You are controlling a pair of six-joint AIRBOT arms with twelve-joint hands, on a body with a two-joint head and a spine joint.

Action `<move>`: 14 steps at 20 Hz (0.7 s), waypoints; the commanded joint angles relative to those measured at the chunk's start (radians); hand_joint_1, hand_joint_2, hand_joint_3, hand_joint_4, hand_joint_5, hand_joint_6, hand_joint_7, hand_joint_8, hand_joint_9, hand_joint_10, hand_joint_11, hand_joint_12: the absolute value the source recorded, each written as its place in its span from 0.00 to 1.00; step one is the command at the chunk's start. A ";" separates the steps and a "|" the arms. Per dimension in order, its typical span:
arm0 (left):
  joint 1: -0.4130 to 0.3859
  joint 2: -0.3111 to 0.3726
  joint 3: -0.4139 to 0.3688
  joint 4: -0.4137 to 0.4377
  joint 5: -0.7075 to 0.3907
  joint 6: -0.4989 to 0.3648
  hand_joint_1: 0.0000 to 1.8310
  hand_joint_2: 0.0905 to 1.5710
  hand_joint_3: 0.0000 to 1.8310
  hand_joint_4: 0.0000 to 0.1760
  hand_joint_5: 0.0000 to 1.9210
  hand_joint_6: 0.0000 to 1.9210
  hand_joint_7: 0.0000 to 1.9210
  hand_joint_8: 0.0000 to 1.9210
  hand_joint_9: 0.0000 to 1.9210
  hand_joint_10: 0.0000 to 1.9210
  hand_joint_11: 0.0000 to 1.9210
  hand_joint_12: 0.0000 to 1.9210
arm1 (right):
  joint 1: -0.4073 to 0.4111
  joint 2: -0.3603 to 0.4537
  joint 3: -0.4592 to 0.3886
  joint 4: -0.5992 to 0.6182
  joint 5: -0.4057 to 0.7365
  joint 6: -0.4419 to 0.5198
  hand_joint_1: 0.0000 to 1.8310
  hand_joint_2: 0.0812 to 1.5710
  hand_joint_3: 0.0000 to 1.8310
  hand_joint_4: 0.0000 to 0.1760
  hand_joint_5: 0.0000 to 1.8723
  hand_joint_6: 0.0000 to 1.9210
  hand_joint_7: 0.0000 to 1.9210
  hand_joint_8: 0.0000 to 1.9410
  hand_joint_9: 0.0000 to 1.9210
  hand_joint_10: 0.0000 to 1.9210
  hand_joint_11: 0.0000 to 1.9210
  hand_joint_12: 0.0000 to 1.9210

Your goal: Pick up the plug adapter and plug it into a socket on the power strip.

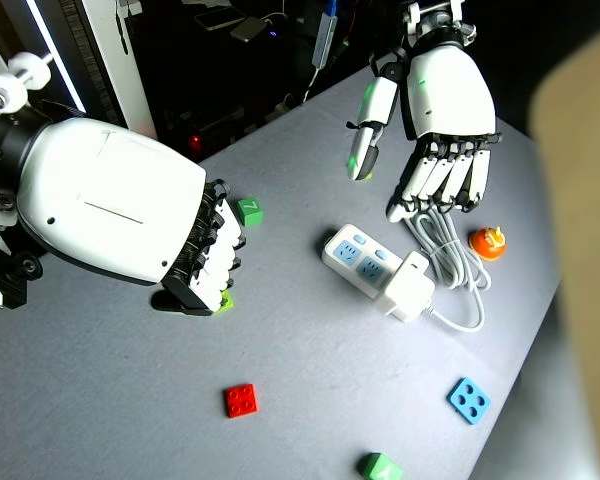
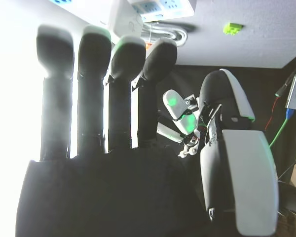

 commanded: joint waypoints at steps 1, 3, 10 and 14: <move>-0.005 0.013 -0.002 -0.008 -0.125 -0.004 0.19 0.83 0.00 0.00 0.33 0.95 0.41 0.92 0.43 0.99 0.39 1.00 | 0.014 0.001 -0.003 -0.014 0.084 -0.003 0.24 0.75 0.00 0.00 0.54 1.00 0.58 1.00 0.65 1.00 0.72 1.00; -0.005 0.013 -0.006 -0.008 -0.147 -0.010 0.21 0.84 0.00 0.00 0.42 1.00 0.48 1.00 0.53 1.00 0.50 1.00 | 0.014 0.001 -0.003 -0.014 0.084 -0.003 0.23 0.77 0.00 0.00 0.61 1.00 0.68 1.00 0.76 1.00 0.82 1.00; -0.005 0.018 -0.003 -0.008 -0.157 -0.023 0.21 0.89 0.00 0.00 0.71 1.00 0.75 1.00 0.79 1.00 0.81 1.00 | 0.013 0.001 -0.003 -0.014 0.082 -0.006 0.23 0.85 0.01 0.00 0.66 1.00 0.69 1.00 0.78 1.00 0.86 1.00; -0.008 0.019 -0.006 -0.008 -0.157 -0.032 0.22 0.90 0.00 0.00 0.72 1.00 0.75 1.00 0.79 1.00 0.80 1.00 | 0.007 0.002 -0.003 -0.014 0.079 -0.008 0.23 0.89 0.00 0.00 0.63 1.00 0.67 1.00 0.75 1.00 0.83 1.00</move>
